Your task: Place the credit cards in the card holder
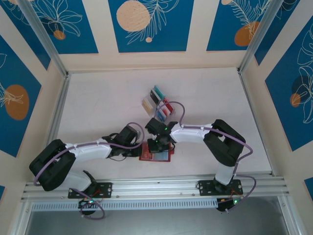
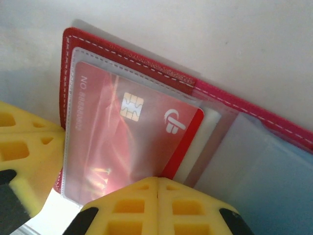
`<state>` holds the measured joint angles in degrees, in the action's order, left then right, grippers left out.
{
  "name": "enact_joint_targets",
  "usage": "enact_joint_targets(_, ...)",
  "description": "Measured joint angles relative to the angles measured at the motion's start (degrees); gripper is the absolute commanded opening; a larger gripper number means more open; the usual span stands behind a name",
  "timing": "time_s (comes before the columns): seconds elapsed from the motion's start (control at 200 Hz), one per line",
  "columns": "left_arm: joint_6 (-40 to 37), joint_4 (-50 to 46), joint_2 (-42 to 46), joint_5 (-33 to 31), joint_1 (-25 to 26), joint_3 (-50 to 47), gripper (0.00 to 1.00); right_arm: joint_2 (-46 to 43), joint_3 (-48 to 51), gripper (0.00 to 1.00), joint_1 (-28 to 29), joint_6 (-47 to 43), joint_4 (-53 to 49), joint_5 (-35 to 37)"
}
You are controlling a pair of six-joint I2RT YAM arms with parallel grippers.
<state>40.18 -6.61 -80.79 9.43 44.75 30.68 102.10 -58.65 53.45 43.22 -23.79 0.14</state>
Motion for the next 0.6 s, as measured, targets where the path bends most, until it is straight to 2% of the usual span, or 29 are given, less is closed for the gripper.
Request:
enact_joint_targets(0.195, 0.00, 0.02, 0.17, -0.02, 0.00, -0.11, 0.06, -0.59, 1.09, 0.15, -0.85, 1.09, 1.33, -1.57)
enact_joint_targets(0.39, 0.00, 0.37, 0.39, -0.07, 0.02, -0.42, 0.06, -5.11, 0.02, 0.32, -0.20, -0.52, -5.64, 5.60)
enact_joint_targets(0.6, 0.00, 0.70, 0.39, -0.04, 0.02, -0.59, 0.06, -7.15, -1.53, 0.33, -2.19, -3.45, -11.34, 11.72)
